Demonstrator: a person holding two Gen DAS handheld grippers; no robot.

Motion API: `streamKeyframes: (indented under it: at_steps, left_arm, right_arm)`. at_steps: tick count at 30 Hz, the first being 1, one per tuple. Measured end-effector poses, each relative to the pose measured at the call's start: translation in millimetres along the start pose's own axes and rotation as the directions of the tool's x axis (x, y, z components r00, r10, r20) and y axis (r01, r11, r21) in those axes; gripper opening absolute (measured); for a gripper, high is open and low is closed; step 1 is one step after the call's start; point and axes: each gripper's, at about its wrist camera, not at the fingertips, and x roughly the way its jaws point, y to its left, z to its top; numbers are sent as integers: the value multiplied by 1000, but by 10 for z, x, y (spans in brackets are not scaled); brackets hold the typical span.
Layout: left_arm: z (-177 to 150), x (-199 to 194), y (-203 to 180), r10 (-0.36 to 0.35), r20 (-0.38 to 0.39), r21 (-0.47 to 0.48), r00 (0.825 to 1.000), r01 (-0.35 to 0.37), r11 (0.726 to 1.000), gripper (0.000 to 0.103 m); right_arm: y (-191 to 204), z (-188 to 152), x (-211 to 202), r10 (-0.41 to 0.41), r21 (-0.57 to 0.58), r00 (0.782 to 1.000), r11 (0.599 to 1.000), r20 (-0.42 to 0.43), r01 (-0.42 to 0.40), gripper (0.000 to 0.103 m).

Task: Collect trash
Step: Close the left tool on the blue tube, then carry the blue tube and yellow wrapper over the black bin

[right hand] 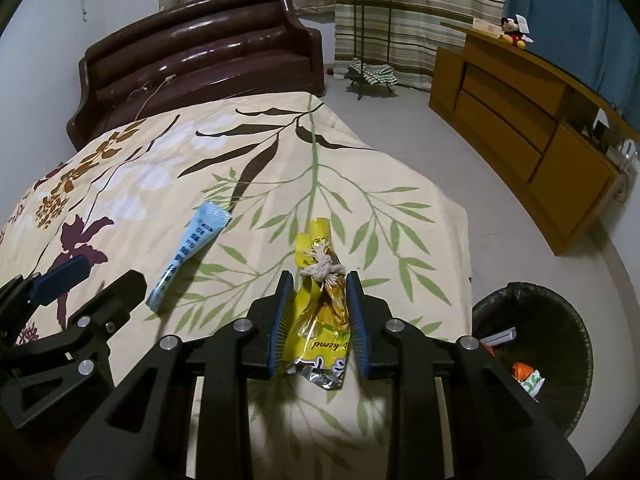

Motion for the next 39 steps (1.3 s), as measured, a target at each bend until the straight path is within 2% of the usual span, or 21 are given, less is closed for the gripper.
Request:
streamKeyframes:
  at_steps: [14, 20, 26, 30, 34, 39]
  left_arm:
    - [103, 306, -158, 10, -54, 42, 999, -7, 999, 68]
    - [96, 355, -194, 3, -79, 63, 997, 2, 998, 57]
    - [97, 366, -215, 18, -72, 76, 997, -12, 997, 48]
    - [89, 364, -240, 22, -64, 95, 998, -16, 995, 34]
    - [85, 359, -273, 23, -52, 112, 998, -17, 994, 13]
    - [75, 336, -258, 7, -46, 104, 999, -3, 995, 8]
  right_arm:
    - [-111, 32, 55, 16, 11, 1000, 1000, -2, -16, 27]
    - [-97, 38, 68, 19, 11, 1000, 1000, -4, -19, 27]
    - [-84, 40, 76, 20, 13, 1000, 1000, -7, -20, 27]
    - [-71, 41, 78, 19, 13, 1000, 1000, -8, -19, 27]
    - [-82, 42, 74, 20, 13, 1000, 1000, -7, -20, 27]
    - [-83, 45, 73, 19, 13, 1000, 1000, -4, -19, 27]
